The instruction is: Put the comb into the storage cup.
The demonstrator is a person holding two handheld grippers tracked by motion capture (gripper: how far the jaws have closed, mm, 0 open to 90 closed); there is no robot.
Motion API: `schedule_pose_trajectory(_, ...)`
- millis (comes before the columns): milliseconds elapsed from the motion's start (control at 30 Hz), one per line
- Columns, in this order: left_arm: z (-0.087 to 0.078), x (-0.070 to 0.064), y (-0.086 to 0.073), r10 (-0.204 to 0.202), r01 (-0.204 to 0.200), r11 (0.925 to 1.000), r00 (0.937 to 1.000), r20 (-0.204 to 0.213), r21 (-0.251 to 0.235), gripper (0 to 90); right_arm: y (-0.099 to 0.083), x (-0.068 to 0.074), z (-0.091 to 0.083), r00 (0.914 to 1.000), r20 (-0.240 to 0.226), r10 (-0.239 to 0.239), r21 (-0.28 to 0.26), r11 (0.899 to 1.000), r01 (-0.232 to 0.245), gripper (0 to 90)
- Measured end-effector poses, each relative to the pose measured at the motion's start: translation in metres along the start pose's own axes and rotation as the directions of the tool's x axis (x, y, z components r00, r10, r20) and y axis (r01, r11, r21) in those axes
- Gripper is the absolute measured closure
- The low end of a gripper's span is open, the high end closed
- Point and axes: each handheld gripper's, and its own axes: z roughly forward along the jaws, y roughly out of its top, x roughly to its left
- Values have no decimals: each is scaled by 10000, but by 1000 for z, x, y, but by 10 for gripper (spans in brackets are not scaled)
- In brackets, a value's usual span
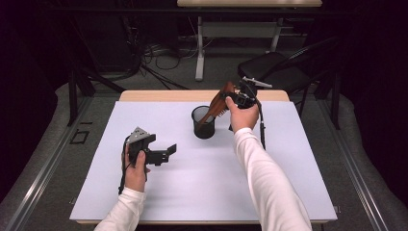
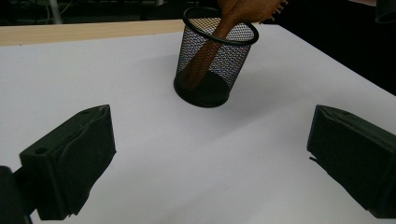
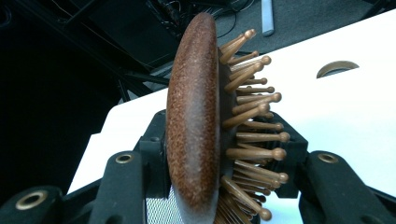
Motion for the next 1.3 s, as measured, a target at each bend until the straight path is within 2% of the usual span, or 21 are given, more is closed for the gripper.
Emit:
schedule_pose_trajectory(133,0,0,0,3,-3,10000,10000,-8,3,11,-1,-3,0,9999,-63,94,-4,10000,-94,502)
schedule_pose_trajectory(800,1,0,0,26,-26,10000,10000,-14,56,11,-3,-8,-1,9995,-279,-116,-126,9999,113,480)
schedule_pose_trajectory(1300,2,0,-1,13,-12,10000,10000,-55,87,12,-5,-13,-3,9990,-445,-39,-113,9999,34,468)
